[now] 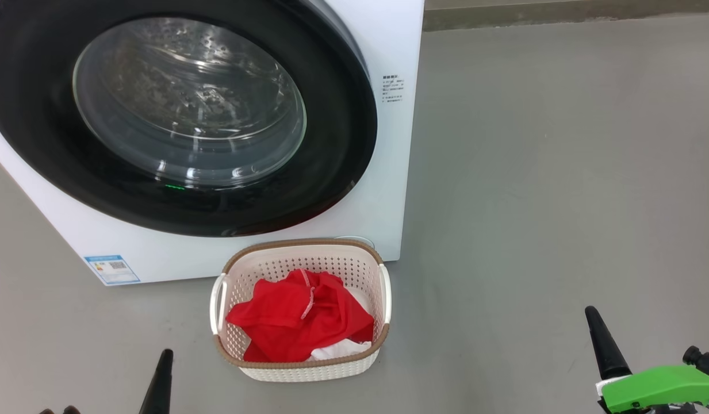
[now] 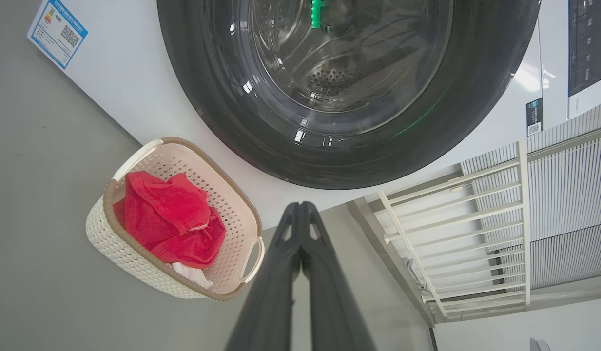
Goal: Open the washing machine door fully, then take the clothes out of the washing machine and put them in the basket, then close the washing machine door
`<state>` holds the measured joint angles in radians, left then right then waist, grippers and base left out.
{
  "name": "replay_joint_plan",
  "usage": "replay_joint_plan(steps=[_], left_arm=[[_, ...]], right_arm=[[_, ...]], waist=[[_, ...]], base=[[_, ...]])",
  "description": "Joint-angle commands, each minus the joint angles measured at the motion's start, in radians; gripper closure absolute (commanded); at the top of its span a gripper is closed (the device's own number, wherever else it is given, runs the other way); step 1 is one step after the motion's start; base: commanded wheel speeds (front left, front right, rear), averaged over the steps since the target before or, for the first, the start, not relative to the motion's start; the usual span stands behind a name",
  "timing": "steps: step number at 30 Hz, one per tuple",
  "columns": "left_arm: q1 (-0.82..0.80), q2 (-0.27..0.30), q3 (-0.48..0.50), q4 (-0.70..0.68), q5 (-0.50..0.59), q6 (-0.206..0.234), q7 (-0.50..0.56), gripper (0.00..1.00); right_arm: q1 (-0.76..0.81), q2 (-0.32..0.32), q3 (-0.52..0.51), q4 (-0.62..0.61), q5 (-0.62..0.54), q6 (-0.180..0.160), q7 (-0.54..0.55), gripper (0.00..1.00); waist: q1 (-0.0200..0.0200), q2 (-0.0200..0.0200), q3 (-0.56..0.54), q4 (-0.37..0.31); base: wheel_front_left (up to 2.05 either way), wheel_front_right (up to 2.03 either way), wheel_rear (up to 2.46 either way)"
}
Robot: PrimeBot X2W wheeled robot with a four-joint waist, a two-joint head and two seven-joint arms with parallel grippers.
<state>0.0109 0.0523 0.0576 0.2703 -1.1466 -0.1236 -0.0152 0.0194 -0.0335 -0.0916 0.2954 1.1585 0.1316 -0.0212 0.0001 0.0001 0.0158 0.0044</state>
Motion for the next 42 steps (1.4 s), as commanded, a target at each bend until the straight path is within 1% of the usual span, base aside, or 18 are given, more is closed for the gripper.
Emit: replay_joint_plan(steps=[1,42], left_arm=[[-0.053,0.009,0.026,-0.023,-0.021,-0.005,0.006,1.0],[-0.115,-0.001,0.055,-0.025,-0.434,-0.007,0.122,1.0]], right_arm=[[-0.048,-0.017,0.004,-0.03,0.025,-0.001,0.006,1.0],[-0.122,-0.019,-0.018,-0.049,0.426,-0.001,0.124,1.0]], waist=[[-0.0001,-0.0001,0.0,0.0],[-0.0001,-0.0001,-0.012,-0.004]], base=[[0.0,0.0,0.0],[0.0,0.0,0.0]])
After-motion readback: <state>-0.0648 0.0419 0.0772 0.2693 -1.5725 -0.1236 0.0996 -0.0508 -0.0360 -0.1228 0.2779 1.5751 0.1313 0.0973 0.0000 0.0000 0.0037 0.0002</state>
